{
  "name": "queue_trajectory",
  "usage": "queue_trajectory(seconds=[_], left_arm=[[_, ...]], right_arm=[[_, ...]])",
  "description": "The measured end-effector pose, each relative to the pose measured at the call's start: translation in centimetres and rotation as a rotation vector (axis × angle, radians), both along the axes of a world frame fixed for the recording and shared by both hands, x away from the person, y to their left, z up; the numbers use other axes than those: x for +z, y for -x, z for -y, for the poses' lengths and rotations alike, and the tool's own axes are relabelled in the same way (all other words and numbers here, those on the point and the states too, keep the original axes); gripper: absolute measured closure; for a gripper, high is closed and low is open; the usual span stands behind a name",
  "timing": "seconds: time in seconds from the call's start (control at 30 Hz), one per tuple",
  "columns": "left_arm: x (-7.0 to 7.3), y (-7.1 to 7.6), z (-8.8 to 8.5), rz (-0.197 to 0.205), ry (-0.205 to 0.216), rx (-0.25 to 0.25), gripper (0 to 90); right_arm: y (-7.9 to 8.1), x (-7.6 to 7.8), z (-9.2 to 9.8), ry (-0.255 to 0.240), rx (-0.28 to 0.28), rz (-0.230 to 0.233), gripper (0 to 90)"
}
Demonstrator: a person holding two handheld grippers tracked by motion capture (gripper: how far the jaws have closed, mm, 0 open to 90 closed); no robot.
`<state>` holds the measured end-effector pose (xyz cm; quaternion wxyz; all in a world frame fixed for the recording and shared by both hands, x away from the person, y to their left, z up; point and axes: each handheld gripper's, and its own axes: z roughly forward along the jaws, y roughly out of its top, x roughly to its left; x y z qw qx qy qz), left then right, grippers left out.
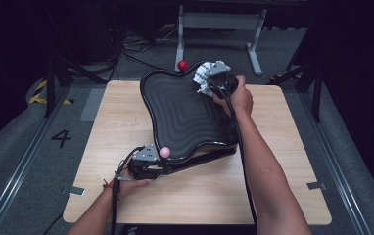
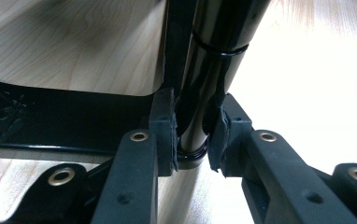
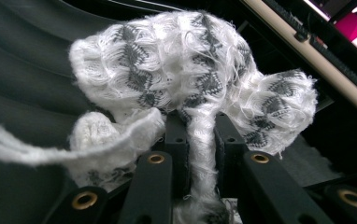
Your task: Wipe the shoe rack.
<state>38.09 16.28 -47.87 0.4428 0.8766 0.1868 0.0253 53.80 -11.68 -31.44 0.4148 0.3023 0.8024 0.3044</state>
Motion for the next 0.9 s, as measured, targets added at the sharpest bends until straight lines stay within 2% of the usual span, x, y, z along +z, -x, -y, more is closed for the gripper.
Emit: queue_trajectory(seconds=[0.13,0.33,0.57,0.67,0.83,0.9], left_arm=[[0.0,0.0,0.0,-0.001,0.003,0.001,72.8],[0.0,0.0,0.0,0.0,0.005,0.008,72.8],[0.0,0.0,0.0,0.0,0.003,0.009,72.6],[0.0,0.0,0.0,0.0,0.003,0.01,72.6],[0.0,0.0,0.0,0.002,-0.004,0.009,72.4],[0.0,0.0,0.0,0.001,-0.004,0.011,72.3]], right_arm=[[0.1,-0.1,0.8,0.008,-0.008,-0.007,79.6],[0.5,-0.5,2.3,-0.017,0.0,-0.038,79.5],[2.1,-1.5,3.0,-0.034,0.034,-0.048,79.5],[2.8,-1.8,3.5,-0.054,0.053,-0.065,79.5],[4.0,-2.4,4.0,-0.047,0.072,-0.085,79.5],[4.8,-2.8,4.5,-0.065,0.085,-0.107,79.5]])
